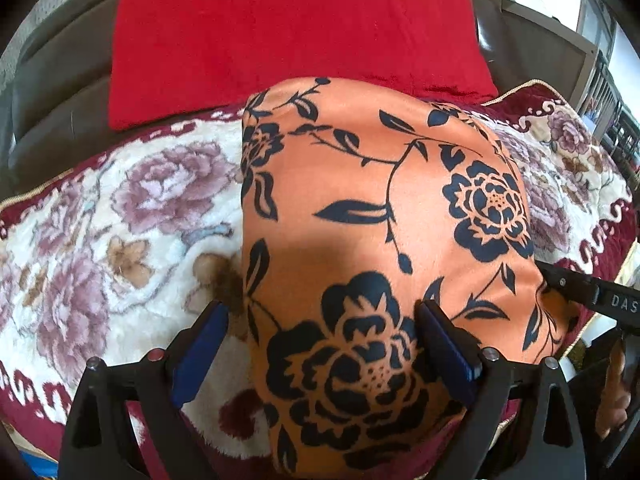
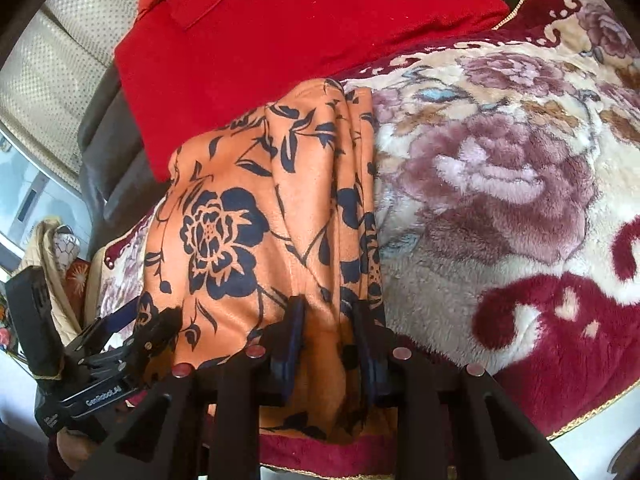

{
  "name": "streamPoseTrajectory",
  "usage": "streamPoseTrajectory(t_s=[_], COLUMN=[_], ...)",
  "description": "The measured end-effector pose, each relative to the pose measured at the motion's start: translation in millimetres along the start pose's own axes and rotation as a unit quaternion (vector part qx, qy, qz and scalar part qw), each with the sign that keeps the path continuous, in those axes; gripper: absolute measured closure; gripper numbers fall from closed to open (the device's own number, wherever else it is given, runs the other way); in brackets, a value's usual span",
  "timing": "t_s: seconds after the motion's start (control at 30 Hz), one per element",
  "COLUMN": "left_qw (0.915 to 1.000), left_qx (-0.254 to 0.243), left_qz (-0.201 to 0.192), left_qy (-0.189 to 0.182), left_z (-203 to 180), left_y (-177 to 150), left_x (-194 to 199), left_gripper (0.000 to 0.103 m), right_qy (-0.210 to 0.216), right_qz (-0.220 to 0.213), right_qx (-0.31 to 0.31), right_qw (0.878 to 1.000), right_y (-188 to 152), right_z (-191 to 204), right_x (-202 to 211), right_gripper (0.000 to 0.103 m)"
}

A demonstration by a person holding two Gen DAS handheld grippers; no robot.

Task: Fold small clothes

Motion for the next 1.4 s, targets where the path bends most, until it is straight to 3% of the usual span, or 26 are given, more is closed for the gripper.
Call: streamPoseTrajectory(t_s=[0.13,0.23,0.33,0.43,0.47,0.57,0.67,0.8,0.9,0.93,0.97,1.13,1.4], left_qw=[0.9997,0.9981,0.9963,0.9972,0.9968,0.9969,0.9972,0.9981,0.9974,0.9974,0.9977,0.9984,0.998], left_qx=[0.011,0.027,0.039,0.021,0.019,0.024,0.039,0.024,-0.009,-0.004,0.003,0.01,0.017], left_qz=[-0.019,-0.044,-0.027,0.018,0.02,0.008,-0.005,-0.024,-0.001,-0.001,0.0,0.004,0.003], left_qy=[0.014,0.035,0.072,0.069,0.075,0.075,0.064,0.052,0.072,0.072,0.068,0.055,0.061], left_z=[14.8,37.1,57.1,55.2,54.3,55.9,57.9,43.3,28.7,29.3,30.8,34.1,32.8], left_y=[10.0,18.0,17.8,2.5,-0.9,-1.5,1.8,6.5,-2.0,-2.1,-1.5,-2.4,-3.0], left_x=[18.0,32.9,24.6,-1.8,-6.5,-2.1,11.3,18.0,-0.6,-1.2,0.1,-0.2,0.0], left_gripper=[0.007,0.007,0.007,0.007,0.007,0.008,0.008,0.008,0.008,0.008,0.008,0.008,0.008], right_qy=[-0.01,-0.005,0.011,0.017,0.001,-0.001,0.004,-0.041,-0.076,-0.075,-0.066,-0.119,-0.131], right_qz=[-0.007,-0.05,-0.063,-0.03,-0.014,-0.003,-0.03,-0.031,-0.021,-0.023,-0.022,-0.031,-0.039], right_qx=[0.015,0.044,0.078,0.078,0.077,0.071,0.073,0.11,0.122,0.121,0.126,0.184,0.199], right_qw=[1.0,0.998,0.995,0.996,0.997,0.997,0.997,0.993,0.989,0.99,0.99,0.975,0.97], right_y=[13.1,26.8,35.8,34.2,33.0,37.4,48.1,59.0,63.2,62.9,59.9,48.0,44.4], right_z=[5.8,23.1,47.1,56.5,51.5,49.3,57.8,72.5,70.6,70.2,74.0,84.9,85.7], right_x=[5.8,25.1,28.6,5.8,-4.5,-9.3,1.6,-9.1,-30.7,-33.1,-33.7,-38.6,-38.5], right_gripper=[0.074,0.073,0.073,0.073,0.073,0.071,0.071,0.071,0.057,0.044,0.039,0.039,0.039])
Point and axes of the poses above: each gripper's, at about its wrist camera, not at the fingertips, and x roughly against the way its jaws point, z to its left, y to its top, the point moved 5 cm from there along -x, roughly the way its jaws point, and after that the axes turned 8 degrees about y, right-handed, at the moved point
